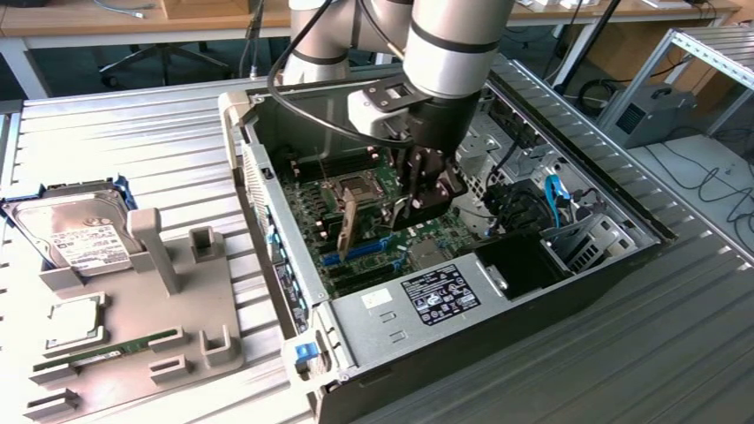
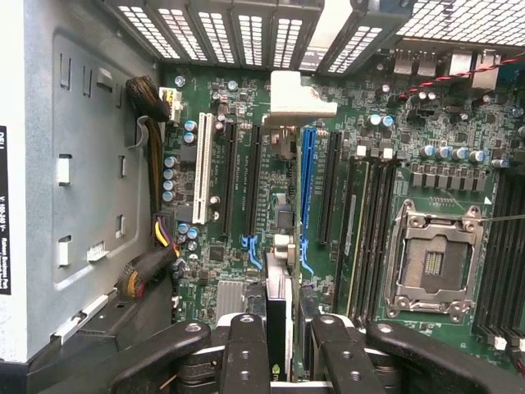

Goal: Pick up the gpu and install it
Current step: 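Insert the gpu into the slot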

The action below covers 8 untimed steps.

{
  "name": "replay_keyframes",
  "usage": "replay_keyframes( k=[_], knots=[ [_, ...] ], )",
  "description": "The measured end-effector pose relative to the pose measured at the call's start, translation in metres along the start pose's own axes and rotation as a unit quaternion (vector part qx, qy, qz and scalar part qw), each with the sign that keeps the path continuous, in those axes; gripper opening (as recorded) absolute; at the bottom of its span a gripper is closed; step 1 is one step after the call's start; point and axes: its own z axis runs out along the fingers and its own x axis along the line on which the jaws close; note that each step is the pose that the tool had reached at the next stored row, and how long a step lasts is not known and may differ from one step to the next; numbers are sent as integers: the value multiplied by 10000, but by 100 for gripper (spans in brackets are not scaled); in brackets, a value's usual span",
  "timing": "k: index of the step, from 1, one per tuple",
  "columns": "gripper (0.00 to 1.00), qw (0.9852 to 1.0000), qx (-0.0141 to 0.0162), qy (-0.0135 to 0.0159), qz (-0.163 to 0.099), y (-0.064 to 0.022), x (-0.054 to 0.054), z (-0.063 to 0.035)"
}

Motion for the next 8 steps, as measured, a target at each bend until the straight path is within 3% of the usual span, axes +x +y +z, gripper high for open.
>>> replay_keyframes(
  k=[8],
  knots=[
    [26, 10000, 0, 0, 0, 7, 7, 9]
  ],
)
